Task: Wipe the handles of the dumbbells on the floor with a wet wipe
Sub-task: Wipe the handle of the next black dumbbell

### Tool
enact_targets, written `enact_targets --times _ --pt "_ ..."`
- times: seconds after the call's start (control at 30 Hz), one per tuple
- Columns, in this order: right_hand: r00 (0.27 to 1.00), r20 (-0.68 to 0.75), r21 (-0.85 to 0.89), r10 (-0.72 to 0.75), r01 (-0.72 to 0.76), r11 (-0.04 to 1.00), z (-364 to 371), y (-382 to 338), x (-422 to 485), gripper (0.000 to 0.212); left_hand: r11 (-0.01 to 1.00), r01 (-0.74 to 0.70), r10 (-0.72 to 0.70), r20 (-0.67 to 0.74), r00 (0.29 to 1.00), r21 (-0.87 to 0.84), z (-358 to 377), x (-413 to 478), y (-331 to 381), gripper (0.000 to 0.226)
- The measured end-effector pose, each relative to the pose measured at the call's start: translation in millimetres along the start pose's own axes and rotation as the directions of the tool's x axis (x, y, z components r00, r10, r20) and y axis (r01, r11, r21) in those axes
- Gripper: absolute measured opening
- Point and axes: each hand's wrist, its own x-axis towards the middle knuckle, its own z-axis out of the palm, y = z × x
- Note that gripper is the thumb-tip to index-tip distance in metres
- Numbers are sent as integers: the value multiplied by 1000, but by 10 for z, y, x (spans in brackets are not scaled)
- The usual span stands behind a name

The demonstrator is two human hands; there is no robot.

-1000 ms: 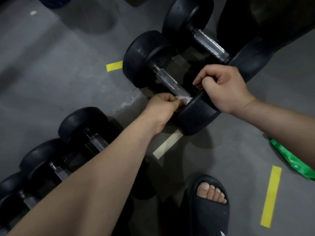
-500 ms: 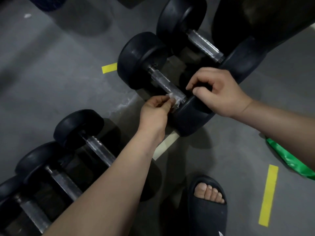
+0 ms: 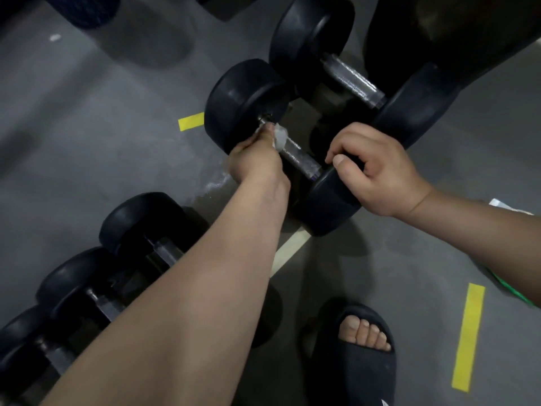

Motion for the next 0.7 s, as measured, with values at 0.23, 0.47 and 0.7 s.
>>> enact_targets --times 0.23,0.47,0.7 --pt "1000 -3 2 -4 4 1000 -1 19 -12 18 777 -446 395 208 895 444 -184 -249 -360 9" --pt "1000 8 26 11 -11 1000 -14 37 -13 19 -330 -727 511 762 399 602 -316 -44 -34 46" --pt "1000 6 43 6 -6 999 -20 38 -10 18 -732 -461 314 848 427 503 -557 -4 -36 73"
